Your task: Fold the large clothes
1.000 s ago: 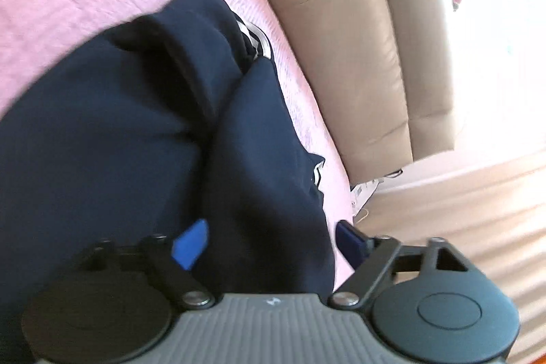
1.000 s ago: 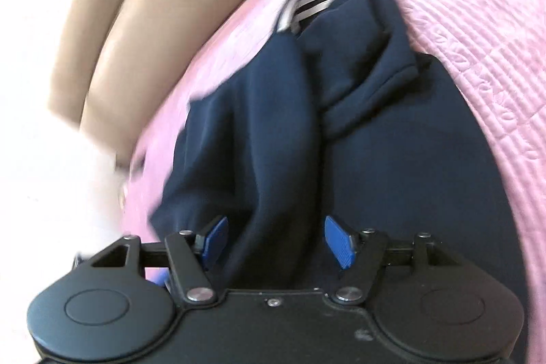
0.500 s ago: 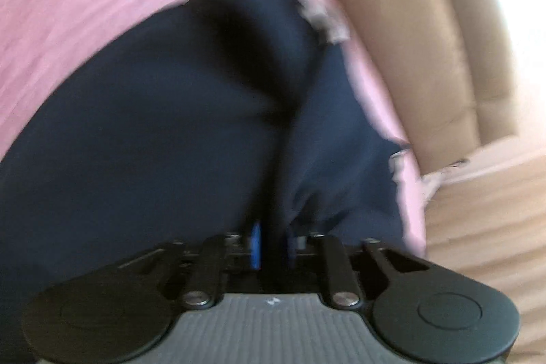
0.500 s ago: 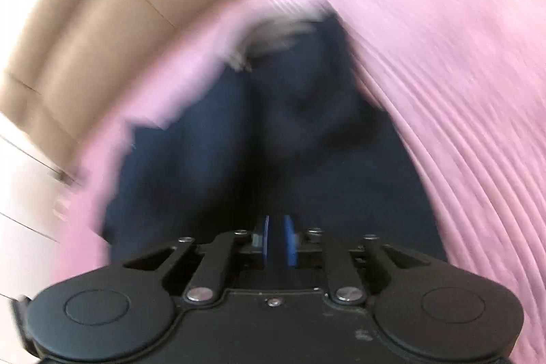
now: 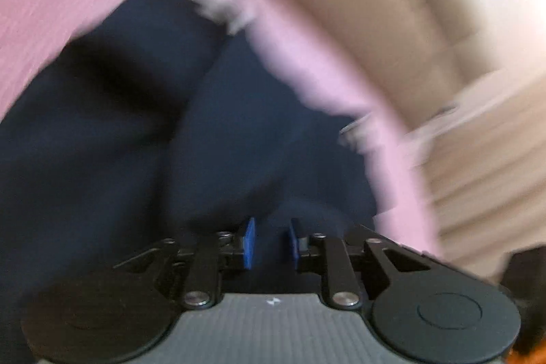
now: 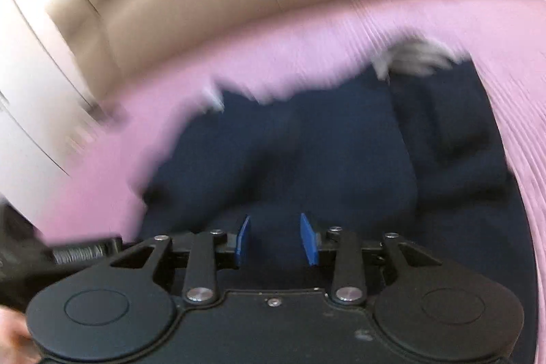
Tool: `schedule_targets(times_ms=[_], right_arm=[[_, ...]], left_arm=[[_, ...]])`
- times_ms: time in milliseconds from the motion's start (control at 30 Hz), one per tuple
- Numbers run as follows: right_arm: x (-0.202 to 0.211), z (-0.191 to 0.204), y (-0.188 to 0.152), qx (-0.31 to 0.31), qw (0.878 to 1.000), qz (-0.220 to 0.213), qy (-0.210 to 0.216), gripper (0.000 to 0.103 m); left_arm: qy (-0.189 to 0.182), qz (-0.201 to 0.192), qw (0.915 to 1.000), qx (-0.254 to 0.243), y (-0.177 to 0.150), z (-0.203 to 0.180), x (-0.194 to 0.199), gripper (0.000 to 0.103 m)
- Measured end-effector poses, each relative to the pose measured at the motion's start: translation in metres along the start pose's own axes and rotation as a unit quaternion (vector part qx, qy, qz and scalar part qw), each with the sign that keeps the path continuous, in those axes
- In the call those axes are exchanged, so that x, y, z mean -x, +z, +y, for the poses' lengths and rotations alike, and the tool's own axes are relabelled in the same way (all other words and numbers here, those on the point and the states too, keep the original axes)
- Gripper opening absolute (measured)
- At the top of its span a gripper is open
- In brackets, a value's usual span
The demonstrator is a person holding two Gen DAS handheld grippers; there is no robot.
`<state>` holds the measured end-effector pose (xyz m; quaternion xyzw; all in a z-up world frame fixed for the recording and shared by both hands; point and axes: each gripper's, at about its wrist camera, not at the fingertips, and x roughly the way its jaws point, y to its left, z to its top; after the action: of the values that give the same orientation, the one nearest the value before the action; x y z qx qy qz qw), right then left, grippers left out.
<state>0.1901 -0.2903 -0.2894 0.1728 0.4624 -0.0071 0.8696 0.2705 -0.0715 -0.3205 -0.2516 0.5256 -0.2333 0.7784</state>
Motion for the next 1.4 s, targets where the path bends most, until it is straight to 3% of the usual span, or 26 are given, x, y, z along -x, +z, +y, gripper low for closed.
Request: schedule_targets(times_ms=[33, 67, 133, 233, 300, 400, 500, 600, 800, 967, 1033, 1100, 1300, 1333, 1400], right_arm=[[-0.008, -0.01, -0.014, -0.003, 1.0, 0.018, -0.002, 0.013], [-0.002, -0.015, -0.024, 0.007, 1.0, -0.001, 0.014, 0.01], [0.023, -0.017, -0.025, 0.021, 1.0, 0.004, 0.011, 0.009], [0.08, -0.018, -0.017, 0.033, 0.998, -0.049, 0.038, 0.041], [0.121, -0.023, -0.028, 0.047, 0.995, -0.078, 0.031, 0.079], [0.155, -0.031, -0.054, 0.046, 0.996, -0.078, 0.014, 0.077], [0.171, -0.052, -0.092, 0.024, 0.999, -0.04, -0.008, 0.078], [0.177, -0.083, -0.139, -0.002, 0.999, 0.005, -0.041, 0.078], [0.18, -0.126, -0.203, -0.107, 0.992, 0.064, -0.027, 0.078], [0.171, -0.135, -0.21, -0.139, 0.987, 0.075, -0.013, 0.078], [0.172, -0.139, -0.212, -0.141, 0.987, 0.072, -0.012, 0.078], [0.168, -0.139, -0.213, -0.139, 0.988, 0.071, -0.016, 0.078], [0.162, -0.134, -0.22, -0.109, 0.992, 0.068, -0.019, 0.078], [0.162, -0.133, -0.22, -0.106, 0.992, 0.066, -0.016, 0.077], [0.16, -0.13, -0.222, -0.099, 0.993, 0.066, -0.005, 0.062]], left_arm=[[0.005, 0.004, 0.9999, 0.008, -0.005, 0.006, -0.001, 0.009], [-0.004, 0.003, 0.9998, 0.021, -0.012, 0.014, 0.004, 0.009], [-0.021, -0.01, 0.9989, 0.041, -0.025, 0.02, 0.032, 0.009], [-0.001, -0.054, 0.9985, 0.004, -0.043, 0.011, 0.089, 0.017], [0.022, -0.071, 0.9971, -0.016, -0.059, 0.013, 0.137, 0.023], [0.055, -0.08, 0.995, -0.021, -0.088, 0.039, 0.21, 0.03], [0.104, -0.082, 0.9911, -0.015, -0.108, 0.048, 0.234, 0.038], [0.124, -0.068, 0.9896, 0.026, -0.132, 0.073, 0.253, 0.045], [0.104, -0.033, 0.9904, 0.085, -0.163, 0.11, 0.256, 0.055], [0.105, -0.009, 0.9905, 0.089, -0.173, 0.127, 0.245, 0.058], [0.093, -0.005, 0.991, 0.097, -0.177, 0.131, 0.239, 0.058], [0.078, -0.01, 0.9905, 0.113, -0.18, 0.14, 0.237, 0.067], [0.034, -0.044, 0.9825, 0.178, -0.192, 0.165, 0.236, 0.073], [0.028, -0.045, 0.9829, 0.177, -0.192, 0.164, 0.235, 0.075], [0.013, -0.046, 0.9842, 0.171, -0.193, 0.164, 0.234, 0.082]])
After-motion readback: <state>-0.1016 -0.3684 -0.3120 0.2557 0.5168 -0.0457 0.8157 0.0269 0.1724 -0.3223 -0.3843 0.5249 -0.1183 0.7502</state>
